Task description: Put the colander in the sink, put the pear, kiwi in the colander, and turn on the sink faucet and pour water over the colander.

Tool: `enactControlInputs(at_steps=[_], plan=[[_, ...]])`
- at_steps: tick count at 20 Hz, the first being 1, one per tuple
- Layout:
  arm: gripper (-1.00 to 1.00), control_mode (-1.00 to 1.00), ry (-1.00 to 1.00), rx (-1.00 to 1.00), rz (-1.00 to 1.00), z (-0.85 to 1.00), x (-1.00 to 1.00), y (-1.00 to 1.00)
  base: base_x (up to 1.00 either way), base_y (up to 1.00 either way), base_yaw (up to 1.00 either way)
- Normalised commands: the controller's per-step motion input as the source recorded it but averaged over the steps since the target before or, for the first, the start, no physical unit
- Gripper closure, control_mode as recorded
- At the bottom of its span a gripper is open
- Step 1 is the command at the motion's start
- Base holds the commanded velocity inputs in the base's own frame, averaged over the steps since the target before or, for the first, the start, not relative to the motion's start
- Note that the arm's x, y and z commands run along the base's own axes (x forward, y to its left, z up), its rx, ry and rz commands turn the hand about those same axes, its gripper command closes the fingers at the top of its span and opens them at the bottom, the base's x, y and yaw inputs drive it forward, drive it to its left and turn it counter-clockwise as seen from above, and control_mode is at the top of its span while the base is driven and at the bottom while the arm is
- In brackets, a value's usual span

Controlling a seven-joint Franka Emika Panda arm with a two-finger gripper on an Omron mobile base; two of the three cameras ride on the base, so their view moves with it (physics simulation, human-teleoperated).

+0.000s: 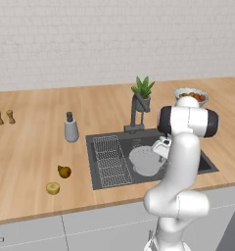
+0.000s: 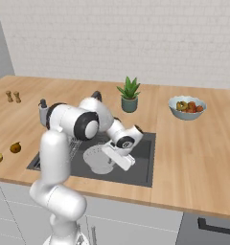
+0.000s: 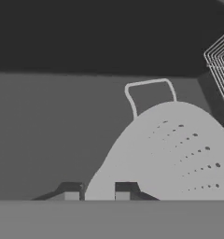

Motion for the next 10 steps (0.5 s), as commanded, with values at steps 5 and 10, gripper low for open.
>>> enactControlInputs(at_steps=[5,10], plan=[[1.0,-1.0,-0.2,-0.02,0.11,-0.07,-0.28,0.04,0.0,0.0,0.0],[1.0,-1.0,-0.24,-0.01,0.13,-0.17,-0.3,0.0,0.0,0.0,0.0]])
